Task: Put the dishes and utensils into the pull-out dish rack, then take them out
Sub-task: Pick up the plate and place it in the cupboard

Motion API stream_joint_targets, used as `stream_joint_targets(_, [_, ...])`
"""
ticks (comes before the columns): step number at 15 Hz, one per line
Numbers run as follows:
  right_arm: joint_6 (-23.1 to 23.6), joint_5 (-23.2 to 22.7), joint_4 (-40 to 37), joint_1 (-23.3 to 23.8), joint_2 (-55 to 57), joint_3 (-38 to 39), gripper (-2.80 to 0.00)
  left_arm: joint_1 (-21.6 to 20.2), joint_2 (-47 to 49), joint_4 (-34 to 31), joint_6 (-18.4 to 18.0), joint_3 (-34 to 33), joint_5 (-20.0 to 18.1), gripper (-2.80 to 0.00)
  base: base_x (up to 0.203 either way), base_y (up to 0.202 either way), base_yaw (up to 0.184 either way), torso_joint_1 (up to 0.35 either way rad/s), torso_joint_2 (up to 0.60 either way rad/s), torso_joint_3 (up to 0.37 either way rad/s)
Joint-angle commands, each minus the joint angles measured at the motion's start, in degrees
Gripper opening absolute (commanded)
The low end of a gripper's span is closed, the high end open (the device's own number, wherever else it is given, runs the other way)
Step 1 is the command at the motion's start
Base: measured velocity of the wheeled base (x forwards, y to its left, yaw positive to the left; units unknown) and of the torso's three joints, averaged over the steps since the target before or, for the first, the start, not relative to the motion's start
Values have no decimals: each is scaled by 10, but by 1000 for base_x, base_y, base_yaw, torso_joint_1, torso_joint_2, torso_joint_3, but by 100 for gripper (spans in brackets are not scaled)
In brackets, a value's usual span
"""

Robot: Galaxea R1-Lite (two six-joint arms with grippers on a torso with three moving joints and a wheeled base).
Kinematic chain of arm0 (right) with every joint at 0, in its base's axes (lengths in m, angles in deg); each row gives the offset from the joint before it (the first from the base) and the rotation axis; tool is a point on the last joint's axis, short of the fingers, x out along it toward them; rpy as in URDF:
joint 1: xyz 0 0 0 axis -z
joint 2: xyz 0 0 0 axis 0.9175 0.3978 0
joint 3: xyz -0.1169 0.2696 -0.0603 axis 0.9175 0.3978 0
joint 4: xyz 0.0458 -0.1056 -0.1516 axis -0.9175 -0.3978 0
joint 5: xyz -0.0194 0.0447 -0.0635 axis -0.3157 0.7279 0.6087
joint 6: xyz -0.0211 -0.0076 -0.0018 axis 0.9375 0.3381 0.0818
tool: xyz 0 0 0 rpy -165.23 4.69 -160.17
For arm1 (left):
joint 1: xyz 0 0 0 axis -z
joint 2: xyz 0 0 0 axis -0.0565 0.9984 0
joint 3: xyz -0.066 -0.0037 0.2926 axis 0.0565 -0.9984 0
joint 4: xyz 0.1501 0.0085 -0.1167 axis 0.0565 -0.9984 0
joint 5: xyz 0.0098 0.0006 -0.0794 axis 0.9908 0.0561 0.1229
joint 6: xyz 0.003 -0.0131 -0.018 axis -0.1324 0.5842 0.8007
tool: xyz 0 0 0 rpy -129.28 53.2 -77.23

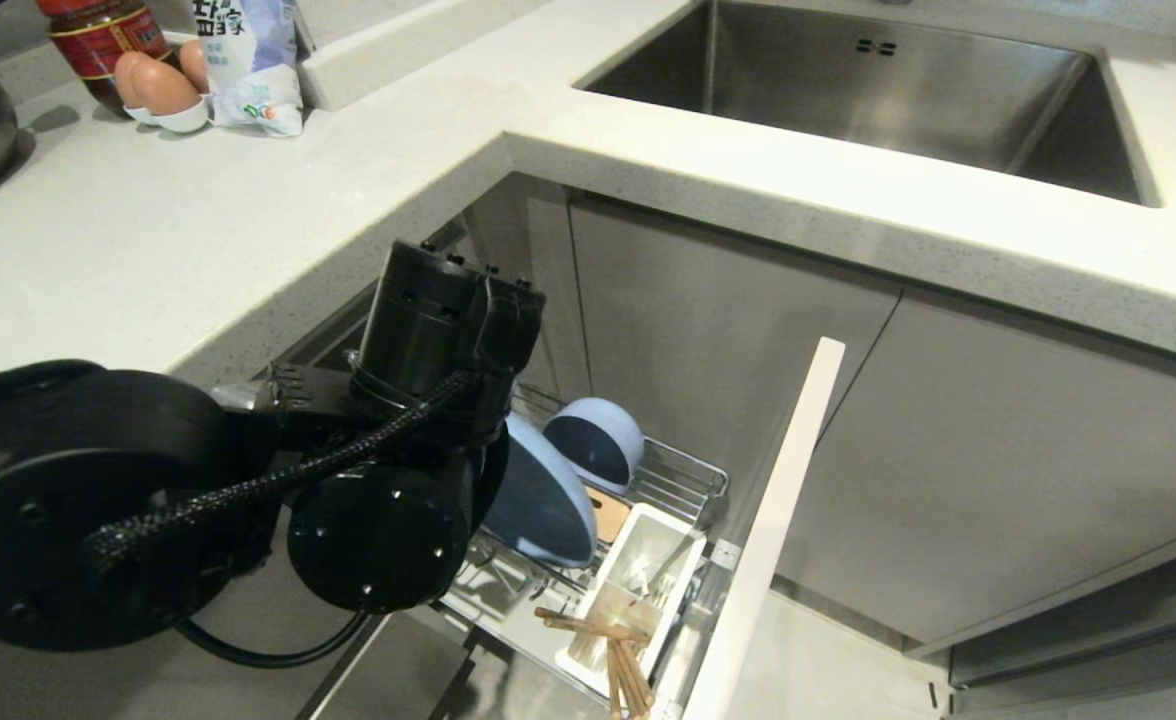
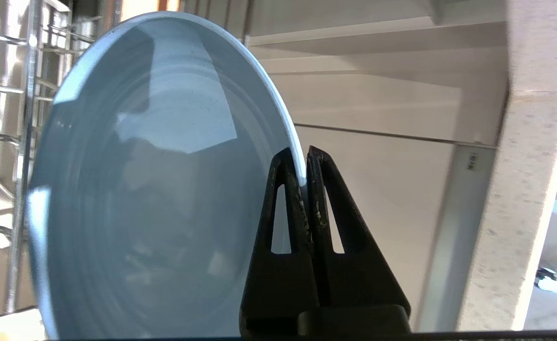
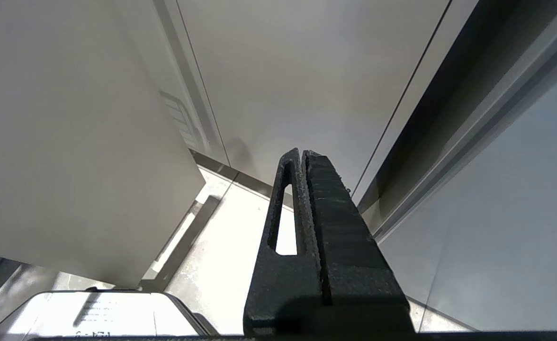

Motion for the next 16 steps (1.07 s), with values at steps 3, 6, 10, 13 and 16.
stream_joint_targets(3, [0, 0, 0, 0, 0, 0, -280, -8, 13, 0, 14, -13, -22, -280, 0, 0, 0, 0, 0, 0])
stream_joint_targets(6, [0, 0, 0, 0, 0, 0, -280, -19, 16, 0, 15, -23, -32, -280, 0, 0, 0, 0, 0, 0])
stream_joint_targets(10, [0, 0, 0, 0, 0, 0, -280, -35, 30, 0, 16, -34, -35, -280, 0, 0, 0, 0, 0, 0])
stream_joint_targets(13, [0, 0, 0, 0, 0, 0, -280, -39, 47, -1, 28, -41, -39, -280, 0, 0, 0, 0, 0, 0])
stream_joint_targets(16, [0, 0, 0, 0, 0, 0, -280, -44, 59, 0, 31, -41, -44, -280, 0, 0, 0, 0, 0, 0])
